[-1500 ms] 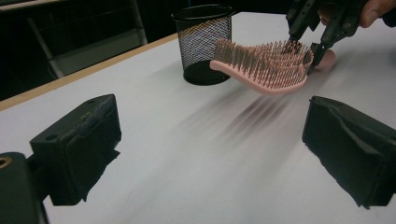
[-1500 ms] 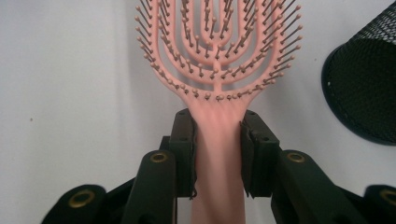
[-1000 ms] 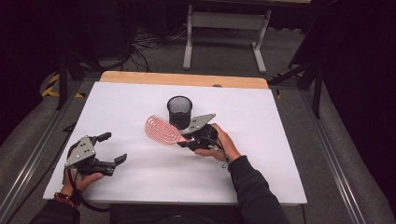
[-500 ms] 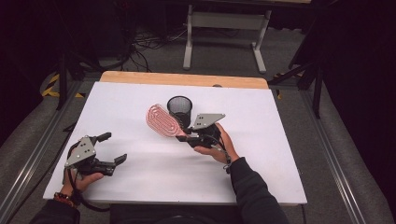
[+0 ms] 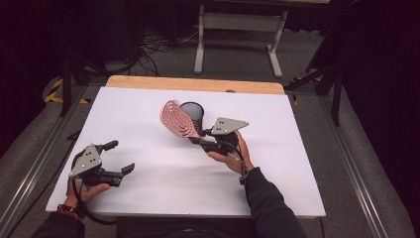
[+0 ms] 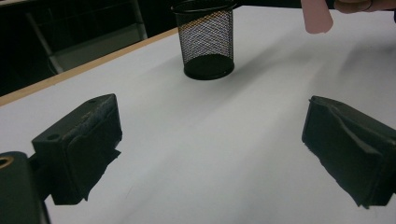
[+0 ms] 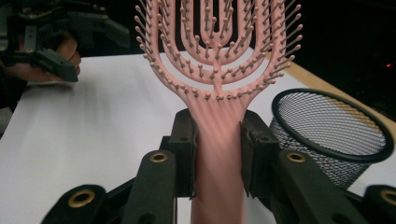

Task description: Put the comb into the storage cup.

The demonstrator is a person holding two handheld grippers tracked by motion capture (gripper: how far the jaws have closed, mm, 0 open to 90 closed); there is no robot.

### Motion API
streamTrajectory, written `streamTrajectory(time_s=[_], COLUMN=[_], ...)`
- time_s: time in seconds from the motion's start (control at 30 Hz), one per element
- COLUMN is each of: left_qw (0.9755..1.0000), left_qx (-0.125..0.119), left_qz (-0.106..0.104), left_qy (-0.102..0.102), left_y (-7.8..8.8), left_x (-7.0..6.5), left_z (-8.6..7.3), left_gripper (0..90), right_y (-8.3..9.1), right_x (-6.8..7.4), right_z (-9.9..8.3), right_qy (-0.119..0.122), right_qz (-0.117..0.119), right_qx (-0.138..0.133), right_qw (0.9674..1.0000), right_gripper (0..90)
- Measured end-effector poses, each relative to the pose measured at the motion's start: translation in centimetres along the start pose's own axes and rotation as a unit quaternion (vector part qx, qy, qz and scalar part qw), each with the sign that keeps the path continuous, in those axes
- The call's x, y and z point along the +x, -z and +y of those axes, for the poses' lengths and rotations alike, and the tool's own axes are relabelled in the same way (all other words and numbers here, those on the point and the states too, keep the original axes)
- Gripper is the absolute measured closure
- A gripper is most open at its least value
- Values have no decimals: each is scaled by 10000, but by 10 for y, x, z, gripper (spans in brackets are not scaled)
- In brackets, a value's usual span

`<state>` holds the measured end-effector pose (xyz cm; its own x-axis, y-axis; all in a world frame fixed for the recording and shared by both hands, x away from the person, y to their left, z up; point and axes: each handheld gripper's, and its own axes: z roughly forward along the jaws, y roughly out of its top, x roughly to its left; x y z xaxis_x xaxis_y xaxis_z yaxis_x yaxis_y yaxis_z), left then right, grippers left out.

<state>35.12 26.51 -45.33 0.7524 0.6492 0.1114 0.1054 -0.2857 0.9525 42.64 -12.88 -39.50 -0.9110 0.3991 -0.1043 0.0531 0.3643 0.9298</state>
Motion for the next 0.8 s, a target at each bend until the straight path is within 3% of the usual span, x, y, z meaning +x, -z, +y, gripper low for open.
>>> streamTrajectory(time_s=[0.23,0.8], left_qw=[10000,10000], left_qx=[-22,-30], left_qz=[-1,-6], left_qy=[9,6], left_y=[0,0], left_x=[0,0], left_z=[0,0], left_gripper=[58,58], right_y=[9,19], right_x=[-2,-6], right_z=[3,6], right_qy=[-10,-82], right_qz=[-199,-549], right_qx=[-322,-769], right_qw=[9993,9955], right_gripper=[699,699])
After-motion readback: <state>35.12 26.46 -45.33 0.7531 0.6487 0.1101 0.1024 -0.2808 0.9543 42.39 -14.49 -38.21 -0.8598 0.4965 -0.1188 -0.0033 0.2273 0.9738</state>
